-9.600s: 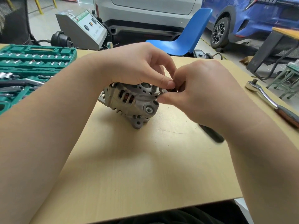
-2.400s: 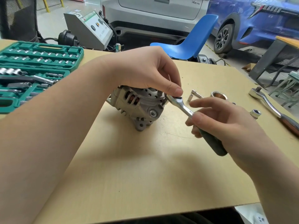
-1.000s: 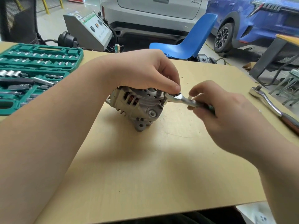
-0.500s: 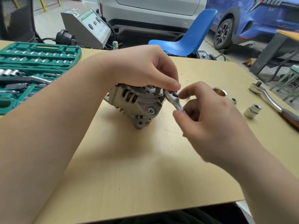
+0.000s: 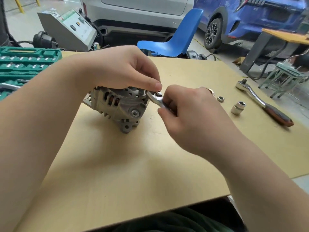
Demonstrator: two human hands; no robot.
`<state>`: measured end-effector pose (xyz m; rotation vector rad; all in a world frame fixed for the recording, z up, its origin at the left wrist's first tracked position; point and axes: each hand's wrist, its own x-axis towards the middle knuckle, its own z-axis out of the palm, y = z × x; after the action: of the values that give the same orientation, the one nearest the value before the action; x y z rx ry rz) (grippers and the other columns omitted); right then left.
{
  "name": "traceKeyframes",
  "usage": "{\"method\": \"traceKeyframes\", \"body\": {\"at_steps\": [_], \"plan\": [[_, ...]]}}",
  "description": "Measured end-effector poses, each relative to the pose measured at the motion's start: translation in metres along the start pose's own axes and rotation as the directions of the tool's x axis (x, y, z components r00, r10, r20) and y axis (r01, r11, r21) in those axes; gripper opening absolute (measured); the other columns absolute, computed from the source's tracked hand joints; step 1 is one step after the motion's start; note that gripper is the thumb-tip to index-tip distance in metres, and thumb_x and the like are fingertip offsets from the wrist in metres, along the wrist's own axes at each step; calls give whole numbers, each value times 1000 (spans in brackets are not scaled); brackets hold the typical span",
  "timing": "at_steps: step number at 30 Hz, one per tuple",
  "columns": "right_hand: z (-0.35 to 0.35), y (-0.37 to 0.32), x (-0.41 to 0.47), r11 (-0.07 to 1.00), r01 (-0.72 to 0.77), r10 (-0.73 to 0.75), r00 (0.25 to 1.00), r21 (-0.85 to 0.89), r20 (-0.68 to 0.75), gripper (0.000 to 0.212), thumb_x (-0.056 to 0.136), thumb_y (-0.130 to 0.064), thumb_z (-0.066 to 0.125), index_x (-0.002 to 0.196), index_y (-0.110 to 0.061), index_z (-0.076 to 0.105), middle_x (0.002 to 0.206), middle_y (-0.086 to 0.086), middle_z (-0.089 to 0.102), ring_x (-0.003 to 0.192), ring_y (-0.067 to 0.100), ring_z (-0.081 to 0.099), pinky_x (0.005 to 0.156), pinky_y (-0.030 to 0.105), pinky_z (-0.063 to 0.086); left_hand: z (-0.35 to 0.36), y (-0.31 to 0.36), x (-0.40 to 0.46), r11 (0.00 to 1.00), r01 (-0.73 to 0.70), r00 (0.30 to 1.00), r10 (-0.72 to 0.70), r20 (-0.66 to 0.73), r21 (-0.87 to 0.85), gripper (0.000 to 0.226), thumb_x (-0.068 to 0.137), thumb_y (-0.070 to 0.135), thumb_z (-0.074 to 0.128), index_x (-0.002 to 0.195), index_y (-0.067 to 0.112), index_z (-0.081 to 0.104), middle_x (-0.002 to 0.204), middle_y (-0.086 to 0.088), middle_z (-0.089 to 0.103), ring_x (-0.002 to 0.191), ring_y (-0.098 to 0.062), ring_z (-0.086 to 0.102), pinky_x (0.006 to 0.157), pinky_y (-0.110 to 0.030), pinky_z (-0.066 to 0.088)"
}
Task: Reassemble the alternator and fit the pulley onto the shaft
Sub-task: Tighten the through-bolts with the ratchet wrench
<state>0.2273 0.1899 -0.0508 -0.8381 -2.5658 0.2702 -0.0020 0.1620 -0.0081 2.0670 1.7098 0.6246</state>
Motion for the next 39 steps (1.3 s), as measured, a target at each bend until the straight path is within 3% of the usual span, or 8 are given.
{"method": "traceKeyframes", "body": {"at_steps": [5, 13, 19, 24, 28, 33, 36, 39], "plan": [[-21, 17, 24, 997, 35, -29, 995, -66, 92, 5, 101, -22, 65, 104, -27, 65, 82, -4, 64, 79, 26, 53, 69, 42, 49, 0, 0, 1, 1000, -7, 1000, 7, 14, 4, 31, 84, 71, 66, 99, 48, 80, 80, 7, 74, 74, -17, 66, 68, -41, 50], [0, -9, 3, 999, -22, 23, 1000, -35, 10, 24, 98, -44, 64, 88, -31, 46, 74, -8, 54, 67, 13, 49, 53, 21, 30, 0, 4, -1, 1000, 15, 1000, -15, 7, -6, 35, 76, 80, 63, 96, 56, 79, 93, 11, 78, 87, -13, 72, 77, -45, 58], [-22, 7, 29, 996, 13, -3, 994, -84, 111, 8, 98, -26, 69, 94, -26, 62, 81, -8, 62, 83, 27, 56, 71, 42, 49, 0, 2, -1, 1000, 13, 1000, -13, 4, 11, 22, 89, 67, 70, 98, 51, 81, 87, 5, 77, 83, -20, 69, 75, -45, 57], [-11, -7, 14, 991, -15, 23, 998, -133, 63, 20, 97, -43, 64, 86, -32, 51, 76, -5, 58, 70, 23, 55, 56, 34, 39, 0, 1, 0, 1000, 7, 1000, -7, 8, 1, 33, 81, 77, 67, 96, 51, 81, 86, -10, 73, 83, -38, 63, 72, -54, 55], [-5, -13, 11, 992, -27, 30, 999, -125, 22, 24, 97, -40, 62, 84, -35, 43, 72, -8, 53, 66, 21, 53, 51, 25, 29, 0, 0, -1, 1000, 4, 1000, -5, -7, -17, 35, 80, 79, 67, 94, 50, 81, 84, -6, 72, 81, -33, 63, 68, -45, 51], [-22, 3, 30, 987, 52, -35, 993, -154, 109, 11, 98, -26, 68, 91, -27, 60, 72, -12, 55, 77, 26, 52, 62, 39, 41, -1, -1, -1, 1000, 9, 1000, -9, 2, -2, 31, 90, 69, 69, 97, 41, 82, 80, -9, 68, 72, -28, 60, 65, -37, 45], [-20, 1, 26, 990, 27, -16, 997, -137, 80, 10, 97, -33, 69, 92, -25, 65, 76, -7, 61, 77, 27, 56, 66, 39, 47, 0, -1, 0, 1000, 11, 1000, -11, -1, 3, 29, 91, 68, 71, 95, 42, 82, 76, -8, 66, 68, -28, 57, 64, -36, 45], [-6, -12, 12, 994, -15, 17, 1000, -109, 16, 20, 96, -43, 64, 85, -29, 55, 75, -4, 61, 71, 22, 57, 54, 29, 40, 0, 0, -1, 1000, 22, 1000, -22, -8, 6, 30, 88, 73, 69, 95, 46, 81, 76, 1, 72, 75, -29, 66, 72, -41, 56]]}}
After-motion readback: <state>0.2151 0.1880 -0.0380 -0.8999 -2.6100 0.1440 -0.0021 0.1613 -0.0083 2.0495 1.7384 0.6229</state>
